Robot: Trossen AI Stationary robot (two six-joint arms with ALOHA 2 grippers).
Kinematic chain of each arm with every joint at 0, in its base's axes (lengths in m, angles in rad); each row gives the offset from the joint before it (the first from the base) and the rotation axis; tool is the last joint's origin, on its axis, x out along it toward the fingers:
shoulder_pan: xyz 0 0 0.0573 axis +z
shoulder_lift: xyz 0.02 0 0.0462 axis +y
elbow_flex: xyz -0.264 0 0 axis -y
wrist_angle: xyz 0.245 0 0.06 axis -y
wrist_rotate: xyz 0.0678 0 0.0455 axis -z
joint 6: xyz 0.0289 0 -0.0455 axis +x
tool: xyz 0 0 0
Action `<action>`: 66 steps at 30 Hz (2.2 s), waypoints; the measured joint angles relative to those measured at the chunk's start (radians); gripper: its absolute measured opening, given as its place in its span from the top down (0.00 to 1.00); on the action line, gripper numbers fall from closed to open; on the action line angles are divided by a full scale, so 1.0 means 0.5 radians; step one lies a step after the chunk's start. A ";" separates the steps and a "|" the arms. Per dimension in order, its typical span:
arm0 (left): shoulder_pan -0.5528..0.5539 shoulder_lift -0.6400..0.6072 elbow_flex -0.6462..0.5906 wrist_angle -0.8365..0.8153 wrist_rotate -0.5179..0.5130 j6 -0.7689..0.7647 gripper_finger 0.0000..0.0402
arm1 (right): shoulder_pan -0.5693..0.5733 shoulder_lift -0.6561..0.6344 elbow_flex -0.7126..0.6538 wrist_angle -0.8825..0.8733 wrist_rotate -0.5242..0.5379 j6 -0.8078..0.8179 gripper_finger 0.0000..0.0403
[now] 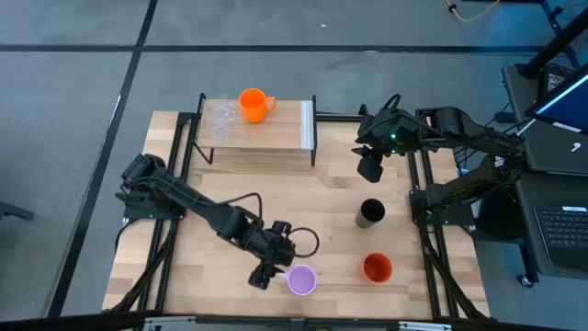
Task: Stack small to large cups/mugs on shelf
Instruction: Put the purple mug on the shelf
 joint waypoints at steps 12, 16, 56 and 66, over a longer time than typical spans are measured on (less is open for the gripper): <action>-0.117 0.202 -0.003 0.262 0.052 0.215 0.51 | -0.001 0.001 0.000 0.004 0.000 0.006 0.68; -0.167 0.203 -0.002 0.360 0.047 0.216 0.51 | 0.000 0.001 0.000 0.010 0.001 0.006 0.68; -0.002 0.381 0.001 0.086 0.093 0.461 0.52 | 0.000 0.001 0.000 0.017 0.001 0.032 0.68; -0.008 0.381 0.001 0.095 0.176 0.471 0.52 | 0.000 0.001 0.000 0.017 0.002 0.021 0.68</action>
